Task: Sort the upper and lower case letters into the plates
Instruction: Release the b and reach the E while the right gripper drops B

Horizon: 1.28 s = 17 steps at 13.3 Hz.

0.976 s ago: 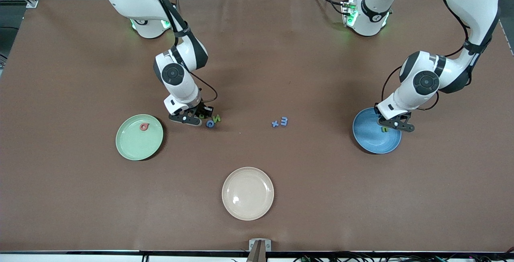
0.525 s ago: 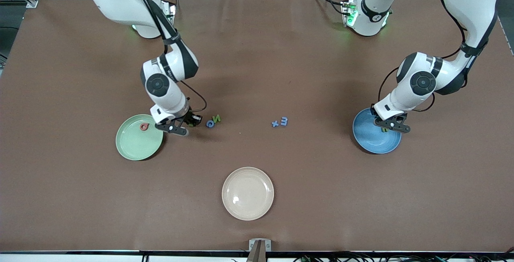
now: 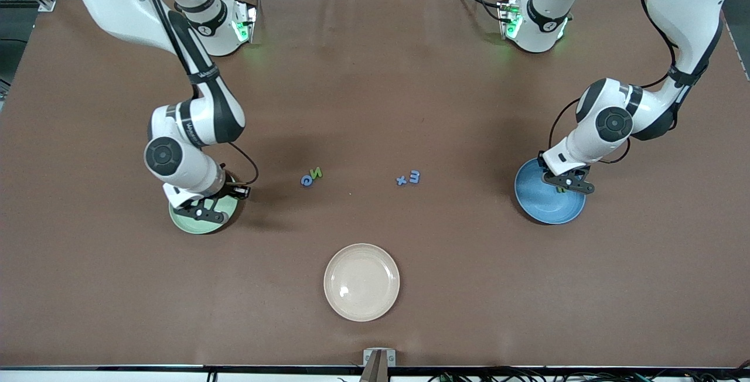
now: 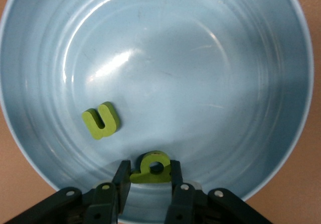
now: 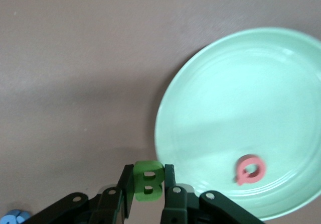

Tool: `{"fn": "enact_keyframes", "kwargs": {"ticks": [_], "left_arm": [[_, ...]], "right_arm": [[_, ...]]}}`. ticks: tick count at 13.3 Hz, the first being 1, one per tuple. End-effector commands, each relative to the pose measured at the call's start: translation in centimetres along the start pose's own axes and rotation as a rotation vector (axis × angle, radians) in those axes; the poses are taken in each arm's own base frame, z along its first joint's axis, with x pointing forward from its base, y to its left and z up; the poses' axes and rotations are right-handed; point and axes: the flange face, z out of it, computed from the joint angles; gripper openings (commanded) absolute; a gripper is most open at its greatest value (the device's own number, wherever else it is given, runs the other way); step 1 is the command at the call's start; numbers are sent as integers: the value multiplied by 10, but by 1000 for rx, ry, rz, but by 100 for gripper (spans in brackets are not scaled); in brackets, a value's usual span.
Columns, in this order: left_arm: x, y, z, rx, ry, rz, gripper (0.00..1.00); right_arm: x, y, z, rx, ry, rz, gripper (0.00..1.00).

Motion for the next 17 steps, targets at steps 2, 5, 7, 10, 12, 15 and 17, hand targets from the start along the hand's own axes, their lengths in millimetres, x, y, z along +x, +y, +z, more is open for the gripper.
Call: {"fn": "enact_keyframes", "kwargs": {"ticks": [2, 5, 7, 10, 12, 15, 17], "left_arm": [[10, 1, -15, 21, 38, 10, 99], [30, 14, -49, 46, 26, 7, 100], [47, 38, -76, 25, 6, -72, 100], [67, 92, -101, -11, 25, -191, 100], [74, 137, -102, -28, 31, -199, 100], [91, 201, -105, -73, 41, -210, 100], [102, 251, -103, -110, 43, -216, 100]], "right_arm": [[5, 35, 7, -22, -10, -29, 1], [-1, 41, 23, -18, 2, -24, 0], [-5, 46, 31, -13, 14, -17, 0], [-9, 48, 38, -14, 12, -15, 0], [-10, 49, 40, -15, 9, -13, 1], [-8, 57, 46, -17, -1, 4, 5], [-7, 60, 49, -18, -7, 9, 16]]}}
